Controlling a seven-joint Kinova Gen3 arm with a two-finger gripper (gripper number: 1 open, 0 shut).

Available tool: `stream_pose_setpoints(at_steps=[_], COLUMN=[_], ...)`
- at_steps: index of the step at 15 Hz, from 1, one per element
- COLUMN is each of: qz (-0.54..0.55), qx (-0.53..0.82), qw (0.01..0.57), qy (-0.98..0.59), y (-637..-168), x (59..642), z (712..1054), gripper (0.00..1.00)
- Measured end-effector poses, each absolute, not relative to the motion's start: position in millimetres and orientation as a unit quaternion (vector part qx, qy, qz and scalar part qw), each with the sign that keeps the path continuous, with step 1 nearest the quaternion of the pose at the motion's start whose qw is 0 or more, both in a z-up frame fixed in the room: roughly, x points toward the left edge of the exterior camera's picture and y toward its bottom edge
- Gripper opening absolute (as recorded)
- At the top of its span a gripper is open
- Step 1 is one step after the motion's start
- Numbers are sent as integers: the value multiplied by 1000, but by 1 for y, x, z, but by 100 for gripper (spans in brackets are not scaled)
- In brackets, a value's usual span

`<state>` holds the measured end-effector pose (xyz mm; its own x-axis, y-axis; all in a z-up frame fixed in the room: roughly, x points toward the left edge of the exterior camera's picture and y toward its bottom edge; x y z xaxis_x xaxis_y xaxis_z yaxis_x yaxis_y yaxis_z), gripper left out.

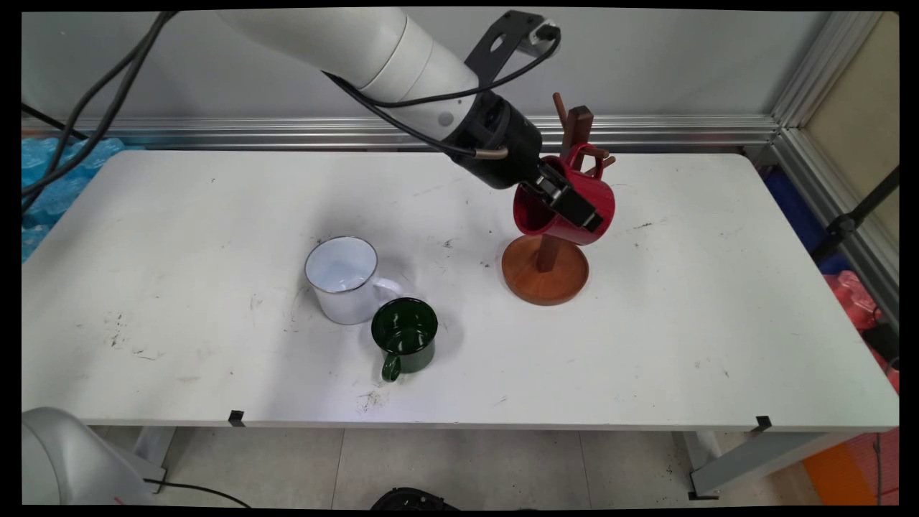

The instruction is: Pick up the red mug from the rack, then place the picked object on the table

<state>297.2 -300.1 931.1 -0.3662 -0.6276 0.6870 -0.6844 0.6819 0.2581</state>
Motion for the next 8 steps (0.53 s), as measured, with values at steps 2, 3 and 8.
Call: stream_pose_setpoints(at_steps=[2, 3, 8], qz=[36, 36, 36], qx=[398, 399, 402], qw=[399, 399, 396], qy=[-825, -825, -825], y=[-300, -300, -299], x=[298, 298, 301], z=[930, 929, 927], gripper=[0, 0, 0])
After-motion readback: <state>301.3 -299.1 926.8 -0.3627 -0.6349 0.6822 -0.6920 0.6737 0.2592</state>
